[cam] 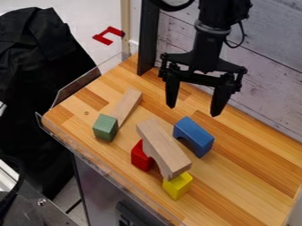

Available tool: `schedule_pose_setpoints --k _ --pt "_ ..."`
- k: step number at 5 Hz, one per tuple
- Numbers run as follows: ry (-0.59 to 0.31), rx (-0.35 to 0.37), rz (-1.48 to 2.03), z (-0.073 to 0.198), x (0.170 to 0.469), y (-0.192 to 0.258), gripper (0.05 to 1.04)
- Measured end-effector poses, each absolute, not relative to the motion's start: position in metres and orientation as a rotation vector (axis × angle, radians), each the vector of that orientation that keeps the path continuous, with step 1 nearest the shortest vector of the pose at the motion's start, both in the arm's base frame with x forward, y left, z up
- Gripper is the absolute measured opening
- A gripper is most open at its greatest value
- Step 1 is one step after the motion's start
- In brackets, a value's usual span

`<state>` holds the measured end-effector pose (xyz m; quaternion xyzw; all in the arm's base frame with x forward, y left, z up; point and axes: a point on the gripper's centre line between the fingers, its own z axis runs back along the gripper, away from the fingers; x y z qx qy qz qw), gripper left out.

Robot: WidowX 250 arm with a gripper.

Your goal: Put the blue rectangle to the top of block

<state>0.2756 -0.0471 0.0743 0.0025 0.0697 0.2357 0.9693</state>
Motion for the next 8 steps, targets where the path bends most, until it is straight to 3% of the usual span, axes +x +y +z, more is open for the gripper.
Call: schedule_pose_setpoints --k 2,4,6,8 --pt "0.212 0.056 0.672 0.062 0.275 -0.049 0.999" --pt "0.162 0.056 0.845 0.059 0.282 -0.059 0.999" --pt "0.059 0.011 0.909 0.033 0.282 -0.058 0.999" --pt "0.035 0.013 1.036 0.007 0.283 -0.061 0.999"
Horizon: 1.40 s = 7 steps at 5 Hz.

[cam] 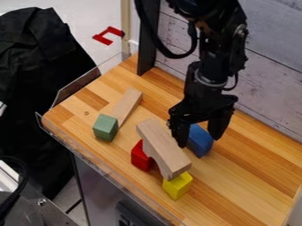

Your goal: Put the blue rectangle to the top of block

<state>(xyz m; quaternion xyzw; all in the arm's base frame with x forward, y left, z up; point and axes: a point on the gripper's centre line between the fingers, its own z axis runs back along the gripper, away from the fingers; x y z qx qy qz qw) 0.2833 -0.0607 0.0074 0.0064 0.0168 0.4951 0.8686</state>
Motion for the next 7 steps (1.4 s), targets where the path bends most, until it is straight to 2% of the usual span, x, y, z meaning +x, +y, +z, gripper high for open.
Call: schedule_pose_setpoints --k 4,6,7 --pt "-0.016 -0.034 1.224 -0.015 0.301 -0.066 0.998" --pt "0.003 -0.053 1.258 -0.026 0.299 -0.066 0.961" --pt "0.015 -0.063 1.265 -0.034 0.290 -0.065 0.683"
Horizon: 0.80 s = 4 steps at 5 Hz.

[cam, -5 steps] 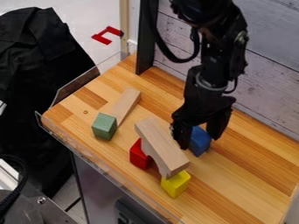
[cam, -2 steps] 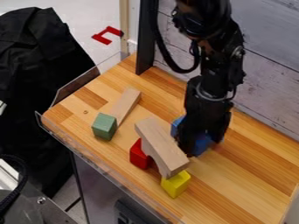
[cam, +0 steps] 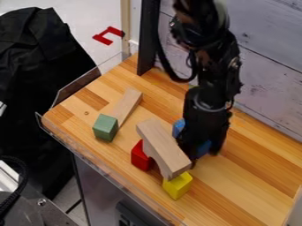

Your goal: Put the blue rectangle to the top of block

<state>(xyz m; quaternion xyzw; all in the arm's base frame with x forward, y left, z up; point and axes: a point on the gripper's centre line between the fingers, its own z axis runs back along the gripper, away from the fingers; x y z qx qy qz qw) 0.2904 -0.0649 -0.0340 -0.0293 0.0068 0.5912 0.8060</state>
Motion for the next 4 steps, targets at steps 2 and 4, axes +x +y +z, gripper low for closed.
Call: schedule_pose_setpoints --k 2,4 --pt "-0.011 -0.052 1.245 -0.033 0.288 -0.065 0.599" --pt "-0.121 -0.048 1.151 0.027 0.337 -0.064 0.599"
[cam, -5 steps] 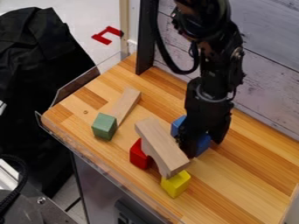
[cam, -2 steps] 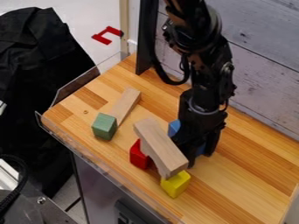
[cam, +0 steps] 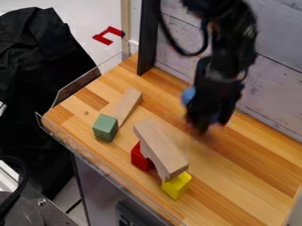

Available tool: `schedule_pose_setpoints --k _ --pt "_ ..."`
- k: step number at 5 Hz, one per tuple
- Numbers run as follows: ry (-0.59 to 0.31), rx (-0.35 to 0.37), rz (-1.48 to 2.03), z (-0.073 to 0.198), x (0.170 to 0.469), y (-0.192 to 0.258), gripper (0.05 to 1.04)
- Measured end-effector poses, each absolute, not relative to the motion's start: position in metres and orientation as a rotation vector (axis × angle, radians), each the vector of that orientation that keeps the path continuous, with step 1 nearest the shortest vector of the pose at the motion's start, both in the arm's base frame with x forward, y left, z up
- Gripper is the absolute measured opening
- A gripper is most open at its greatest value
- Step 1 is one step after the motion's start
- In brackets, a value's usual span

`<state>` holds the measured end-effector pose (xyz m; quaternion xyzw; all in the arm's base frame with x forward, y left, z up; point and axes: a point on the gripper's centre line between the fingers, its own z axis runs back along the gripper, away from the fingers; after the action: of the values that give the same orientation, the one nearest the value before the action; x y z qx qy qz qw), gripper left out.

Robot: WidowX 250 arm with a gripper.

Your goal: Put the blue rectangle to the top of block

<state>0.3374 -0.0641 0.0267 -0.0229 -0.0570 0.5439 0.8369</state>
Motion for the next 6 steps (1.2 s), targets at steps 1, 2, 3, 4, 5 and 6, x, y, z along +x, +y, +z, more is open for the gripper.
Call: schedule_pose_setpoints --k 1,2,3,4,5,6 --pt "-0.168 -0.098 1.120 0.042 0.346 -0.068 0.599" --pt "-0.190 -0.160 1.105 0.053 0.332 -0.078 0.599" --pt "-0.183 -0.185 1.105 0.060 0.302 -0.088 0.599" --pt "-0.173 -0.199 1.066 0.070 0.274 -0.096 0.599" --pt "-0.171 -0.207 1.047 0.077 0.254 -0.100 0.599" --pt "-0.152 -0.214 1.049 0.084 0.248 -0.102 0.599"
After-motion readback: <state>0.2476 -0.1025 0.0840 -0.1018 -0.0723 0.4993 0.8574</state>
